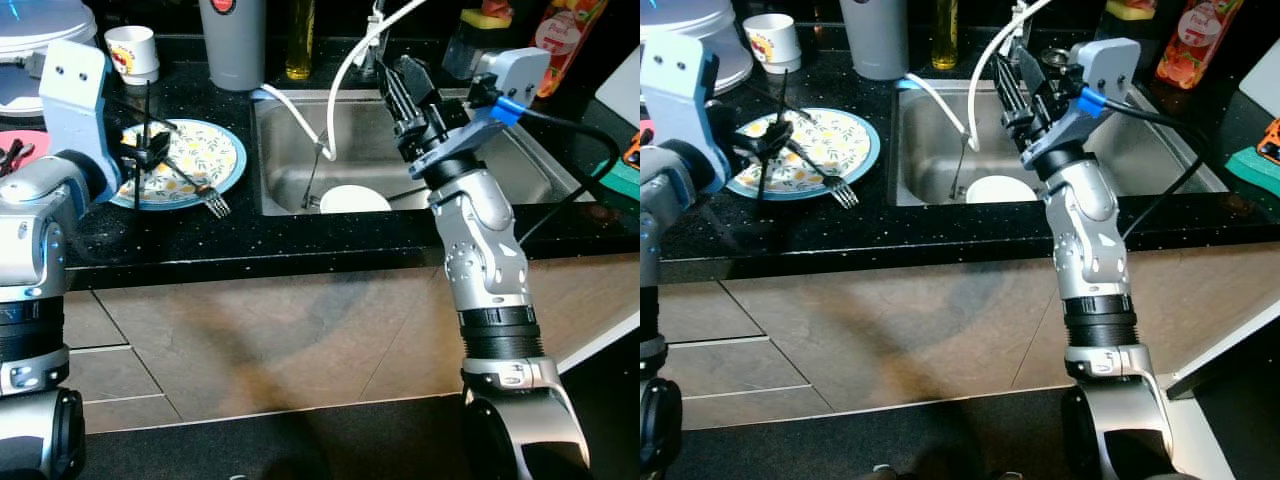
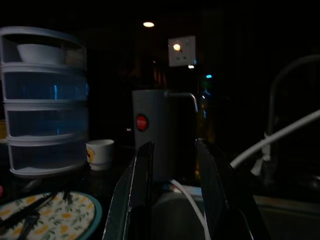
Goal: Kitchen organization
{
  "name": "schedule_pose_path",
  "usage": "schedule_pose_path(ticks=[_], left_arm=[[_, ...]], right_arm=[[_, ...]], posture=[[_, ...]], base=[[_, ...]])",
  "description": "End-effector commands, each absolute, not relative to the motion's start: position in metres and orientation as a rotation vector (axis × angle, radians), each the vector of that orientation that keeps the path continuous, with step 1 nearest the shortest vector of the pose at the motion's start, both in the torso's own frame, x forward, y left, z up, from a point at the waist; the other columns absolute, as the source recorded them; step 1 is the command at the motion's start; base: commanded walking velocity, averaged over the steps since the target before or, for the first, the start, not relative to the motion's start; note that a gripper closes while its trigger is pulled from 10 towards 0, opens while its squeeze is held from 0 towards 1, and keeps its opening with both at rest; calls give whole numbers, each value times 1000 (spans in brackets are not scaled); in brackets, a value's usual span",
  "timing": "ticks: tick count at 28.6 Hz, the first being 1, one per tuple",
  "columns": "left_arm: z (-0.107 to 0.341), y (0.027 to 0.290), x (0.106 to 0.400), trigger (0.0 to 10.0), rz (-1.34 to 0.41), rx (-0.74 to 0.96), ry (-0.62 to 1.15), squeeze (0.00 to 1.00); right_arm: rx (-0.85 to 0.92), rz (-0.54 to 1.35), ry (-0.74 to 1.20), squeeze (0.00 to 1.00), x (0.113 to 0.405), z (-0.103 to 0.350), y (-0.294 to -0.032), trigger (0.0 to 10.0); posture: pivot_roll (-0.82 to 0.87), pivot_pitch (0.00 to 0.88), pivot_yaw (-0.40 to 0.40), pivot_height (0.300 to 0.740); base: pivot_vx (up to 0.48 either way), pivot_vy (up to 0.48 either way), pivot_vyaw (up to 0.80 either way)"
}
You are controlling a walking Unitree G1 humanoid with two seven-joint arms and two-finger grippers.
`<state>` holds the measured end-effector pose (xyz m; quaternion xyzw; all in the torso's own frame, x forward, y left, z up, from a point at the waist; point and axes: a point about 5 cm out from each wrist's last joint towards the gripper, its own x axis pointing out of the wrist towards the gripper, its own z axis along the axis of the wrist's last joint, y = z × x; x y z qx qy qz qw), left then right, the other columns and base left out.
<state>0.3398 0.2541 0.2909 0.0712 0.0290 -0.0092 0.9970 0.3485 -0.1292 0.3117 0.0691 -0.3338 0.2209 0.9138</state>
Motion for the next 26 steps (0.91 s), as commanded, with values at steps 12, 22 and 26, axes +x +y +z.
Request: schedule_pose_path(ticks=[12, 22, 26], left_arm=[[276, 263, 359, 10000, 74, 484, 118, 0], [270, 272, 368, 10000, 35, 909, 101, 0], [265, 276, 372, 4824, 39, 1001, 106, 0]], right_arm=[[154, 440, -672, 0, 347, 308, -129, 10000], [170, 415, -666, 0, 346, 304, -133, 10000], [172, 413, -663, 0, 346, 304, -133, 10000]], posture=[[220, 106, -17, 740], [217, 114, -7, 740], [217, 114, -13, 740]], base=[[0, 0, 0], [0, 0, 0], [0, 0, 0]])
